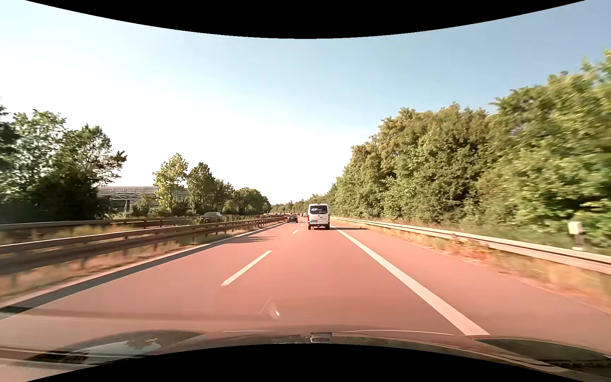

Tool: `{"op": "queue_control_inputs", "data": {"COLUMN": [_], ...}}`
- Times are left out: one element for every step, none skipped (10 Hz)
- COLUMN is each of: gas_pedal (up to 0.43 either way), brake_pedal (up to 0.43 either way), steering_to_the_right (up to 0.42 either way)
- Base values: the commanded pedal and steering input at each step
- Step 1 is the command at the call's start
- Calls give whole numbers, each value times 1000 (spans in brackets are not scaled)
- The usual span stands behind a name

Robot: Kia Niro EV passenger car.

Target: Follow the waypoints while adhering to traffic rules and regulations

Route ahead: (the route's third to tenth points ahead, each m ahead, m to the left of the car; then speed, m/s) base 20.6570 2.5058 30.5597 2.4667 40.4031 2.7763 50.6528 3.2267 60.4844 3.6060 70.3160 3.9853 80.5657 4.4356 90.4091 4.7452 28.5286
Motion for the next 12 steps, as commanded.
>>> {"op": "queue_control_inputs", "data": {"gas_pedal": [150,150,150,150,150,150,150,150,150,150,150,150], "brake_pedal": [6,6,6,6,6,6,6,6,6,6,6,6], "steering_to_the_right": [-4,-4,-4,-4,-4,-4,-4,-4,-5,-5,-5,-5]}}
